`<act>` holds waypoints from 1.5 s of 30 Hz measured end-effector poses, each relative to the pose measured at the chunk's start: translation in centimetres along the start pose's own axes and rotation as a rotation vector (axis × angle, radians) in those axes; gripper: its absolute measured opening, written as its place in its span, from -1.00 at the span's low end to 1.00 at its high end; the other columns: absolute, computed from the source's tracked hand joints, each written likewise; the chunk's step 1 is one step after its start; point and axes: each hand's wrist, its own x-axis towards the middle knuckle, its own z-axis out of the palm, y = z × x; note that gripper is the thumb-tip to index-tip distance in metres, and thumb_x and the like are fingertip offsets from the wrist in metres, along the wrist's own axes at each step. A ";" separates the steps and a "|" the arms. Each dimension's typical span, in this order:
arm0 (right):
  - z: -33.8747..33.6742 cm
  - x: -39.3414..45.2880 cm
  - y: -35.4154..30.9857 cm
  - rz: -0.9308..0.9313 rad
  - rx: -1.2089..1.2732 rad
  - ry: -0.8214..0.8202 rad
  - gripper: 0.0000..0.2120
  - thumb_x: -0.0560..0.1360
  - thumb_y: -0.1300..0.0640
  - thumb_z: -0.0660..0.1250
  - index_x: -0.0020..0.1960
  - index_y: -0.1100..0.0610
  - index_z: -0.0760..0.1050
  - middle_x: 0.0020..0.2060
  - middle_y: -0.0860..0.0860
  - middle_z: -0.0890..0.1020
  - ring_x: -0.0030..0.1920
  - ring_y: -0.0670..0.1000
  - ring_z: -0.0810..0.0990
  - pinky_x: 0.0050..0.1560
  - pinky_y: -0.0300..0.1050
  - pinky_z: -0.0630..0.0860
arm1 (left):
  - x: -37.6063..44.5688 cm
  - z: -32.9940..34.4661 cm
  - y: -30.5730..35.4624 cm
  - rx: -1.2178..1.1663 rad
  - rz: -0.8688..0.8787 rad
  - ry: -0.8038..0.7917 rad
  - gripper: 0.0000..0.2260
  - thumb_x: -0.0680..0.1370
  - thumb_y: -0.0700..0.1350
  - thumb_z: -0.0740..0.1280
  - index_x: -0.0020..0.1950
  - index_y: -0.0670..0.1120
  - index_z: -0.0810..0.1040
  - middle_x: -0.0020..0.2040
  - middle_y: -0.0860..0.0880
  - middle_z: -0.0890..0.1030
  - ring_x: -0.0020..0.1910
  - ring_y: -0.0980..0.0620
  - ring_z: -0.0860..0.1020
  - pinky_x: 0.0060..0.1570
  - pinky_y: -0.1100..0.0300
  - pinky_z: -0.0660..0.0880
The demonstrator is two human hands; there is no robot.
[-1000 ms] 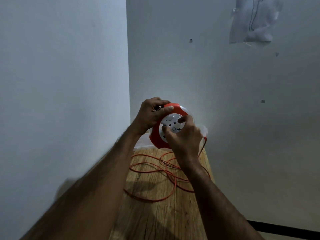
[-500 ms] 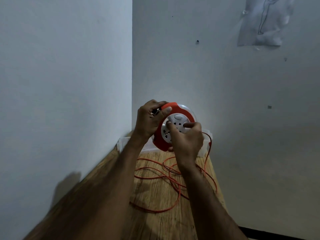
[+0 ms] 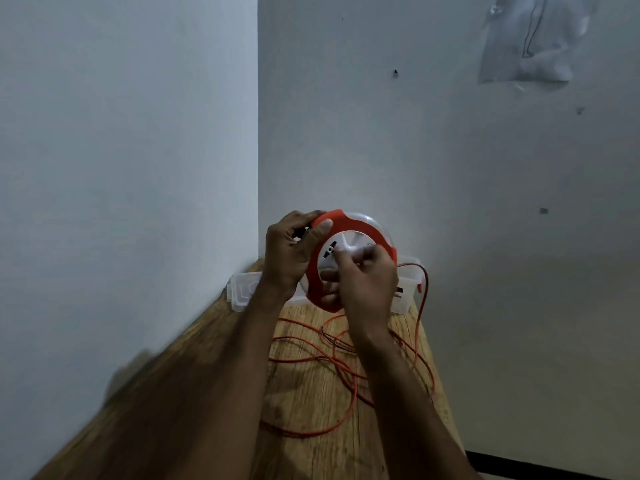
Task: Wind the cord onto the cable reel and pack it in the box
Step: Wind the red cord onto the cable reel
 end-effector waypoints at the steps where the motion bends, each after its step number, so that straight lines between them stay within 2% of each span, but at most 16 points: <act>1: -0.3 0.4 0.1 -0.204 -0.243 -0.035 -0.87 0.55 0.13 0.43 0.02 0.15 0.52 -0.15 0.05 0.71 -0.23 -0.01 0.73 -0.32 -0.20 0.65 | 0.0 -0.1 0.1 -0.007 -0.009 0.009 -0.76 0.56 -0.07 0.39 0.21 -0.09 0.62 0.05 0.01 0.68 -0.01 0.06 0.67 -0.09 0.18 0.64; 3: -1.1 1.1 -0.1 -0.514 -0.584 -0.115 -0.83 0.52 0.14 0.46 0.09 0.10 0.57 -0.07 0.02 0.72 -0.16 -0.05 0.72 -0.14 -0.17 0.68 | 0.1 -0.3 0.3 -0.003 -0.003 0.004 -0.74 0.57 -0.07 0.39 0.22 -0.10 0.62 0.07 -0.01 0.68 0.00 0.05 0.67 -0.07 0.17 0.64; 4: -1.5 1.3 -0.5 -0.573 -0.662 -0.186 -0.79 0.52 0.15 0.46 0.14 0.09 0.57 -0.03 0.02 0.72 -0.13 -0.05 0.71 -0.08 -0.13 0.68 | 0.2 -0.4 0.5 -0.004 0.000 -0.003 -0.74 0.57 -0.06 0.39 0.23 -0.11 0.62 0.07 -0.02 0.68 0.01 0.03 0.67 -0.05 0.14 0.64; 6: -2.2 1.5 -1.4 -0.607 -0.750 -0.315 -0.67 0.50 0.17 0.46 0.25 0.05 0.56 0.09 0.06 0.67 -0.01 0.00 0.68 0.01 -0.05 0.67 | 0.4 -0.5 0.9 -0.017 -0.007 -0.017 -0.73 0.56 -0.06 0.40 0.22 -0.12 0.62 0.06 -0.03 0.68 0.01 0.00 0.67 -0.03 0.08 0.65; 9: -3.4 1.3 -3.0 -0.614 -0.906 -0.453 -0.53 0.46 0.15 0.50 0.34 -0.02 0.54 0.36 0.16 0.43 0.25 0.17 0.54 0.11 0.00 0.62 | 0.6 -0.7 1.5 0.002 -0.019 -0.030 -0.73 0.55 -0.03 0.40 0.21 -0.09 0.62 0.06 -0.04 0.67 0.01 -0.02 0.66 -0.03 0.05 0.65; 12: -4.1 1.3 -3.8 -0.672 -1.027 -0.501 -0.45 0.44 0.16 0.51 0.38 -0.10 0.50 0.45 0.16 0.30 0.27 0.22 0.53 0.06 0.01 0.64 | 0.7 -1.1 1.9 0.015 -0.028 -0.025 -0.73 0.55 -0.02 0.39 0.22 -0.08 0.61 0.06 -0.03 0.68 0.00 0.00 0.67 -0.03 0.03 0.66; 15: -4.7 1.5 -4.1 -0.693 -1.152 -0.573 -0.40 0.51 0.16 0.44 0.46 -0.19 0.37 0.50 0.06 0.21 0.27 0.14 0.52 0.06 -0.11 0.60 | 0.8 -1.5 2.2 0.002 -0.051 -0.014 -0.74 0.55 -0.02 0.39 0.21 -0.06 0.62 0.06 -0.02 0.68 -0.03 0.00 0.68 -0.05 0.02 0.66; 17: -4.9 1.5 -4.3 -0.706 -1.176 -0.587 -0.42 0.52 0.17 0.42 0.45 -0.21 0.36 0.51 0.02 0.17 0.28 0.10 0.51 0.06 -0.17 0.56 | 0.8 -1.7 2.6 -0.020 -0.066 -0.022 -0.74 0.55 -0.02 0.38 0.21 -0.05 0.62 0.07 -0.02 0.68 -0.04 0.01 0.69 -0.07 0.04 0.66; 23: -4.7 1.2 -3.6 -0.776 -1.175 -0.545 -0.40 0.51 0.18 0.44 0.45 -0.23 0.39 0.51 0.04 0.19 0.30 0.13 0.51 0.15 -0.09 0.56 | 0.8 -2.1 3.4 0.007 -0.045 -0.035 -0.72 0.55 -0.04 0.39 0.24 -0.05 0.60 0.10 0.01 0.68 -0.02 0.03 0.68 -0.08 0.12 0.66; 26: -4.1 1.1 -2.7 -0.795 -1.130 -0.486 -0.42 0.46 0.19 0.50 0.39 -0.20 0.48 0.48 0.09 0.31 0.17 0.16 0.62 0.02 -0.08 0.62 | 1.0 -2.6 3.8 0.042 -0.029 -0.032 -0.72 0.54 -0.05 0.40 0.25 -0.04 0.60 0.11 0.03 0.67 0.00 0.04 0.68 -0.07 0.15 0.65; 30: -3.4 0.9 -1.8 -0.815 -1.047 -0.440 -0.52 0.37 0.15 0.58 0.25 -0.12 0.61 0.30 0.19 0.53 -0.08 0.17 0.71 -0.18 -0.08 0.65 | 1.1 -3.2 4.3 0.117 0.023 -0.063 -0.68 0.54 -0.04 0.41 0.28 -0.06 0.60 0.14 0.01 0.66 0.04 0.02 0.66 -0.03 0.08 0.66; 36: -3.0 0.7 -1.5 -0.888 -0.939 -0.206 -0.45 0.36 0.12 0.59 0.33 -0.07 0.57 0.05 0.23 0.61 -0.29 0.11 0.65 -0.36 -0.14 0.60 | 1.1 -3.2 5.7 0.168 0.128 -0.033 -0.67 0.53 -0.01 0.41 0.26 -0.08 0.61 0.11 0.01 0.66 0.04 0.07 0.63 -0.01 0.14 0.64; 39: -2.9 0.4 -2.0 -0.834 -0.816 -0.125 -0.45 0.37 -0.01 0.56 0.33 0.04 0.56 -0.10 0.16 0.69 -0.28 0.07 0.66 -0.26 -0.10 0.65 | 0.9 -2.9 6.0 0.156 0.128 -0.012 -0.68 0.53 0.00 0.40 0.26 -0.07 0.61 0.10 0.03 0.66 0.03 0.11 0.63 -0.03 0.15 0.65; 41: -2.8 0.2 -2.3 -0.804 -0.751 -0.092 -0.45 0.38 -0.05 0.55 0.30 0.12 0.58 -0.08 0.11 0.73 -0.25 0.04 0.71 -0.19 -0.07 0.70 | 0.8 -2.6 6.1 0.133 0.126 -0.006 -0.69 0.54 -0.01 0.39 0.25 -0.07 0.61 0.10 0.03 0.66 0.04 0.08 0.64 -0.04 0.10 0.66; 43: -2.5 0.0 -2.7 -0.763 -0.670 -0.054 -0.45 0.38 -0.08 0.56 0.28 0.15 0.58 -0.01 0.08 0.73 -0.21 0.02 0.73 -0.17 -0.15 0.69 | 0.8 -2.3 6.2 0.121 0.137 0.000 -0.70 0.55 -0.03 0.40 0.25 -0.07 0.61 0.10 0.02 0.66 0.04 0.06 0.65 -0.04 0.06 0.66; 45: -2.2 -0.2 -2.9 -0.687 -0.618 0.008 -0.44 0.37 -0.10 0.57 0.25 0.17 0.56 0.01 0.07 0.72 -0.19 0.01 0.73 -0.18 -0.39 0.61 | 0.7 -2.0 6.3 0.115 0.145 -0.004 -0.71 0.55 -0.04 0.40 0.25 -0.08 0.62 0.10 0.02 0.66 0.04 0.05 0.65 -0.05 0.06 0.66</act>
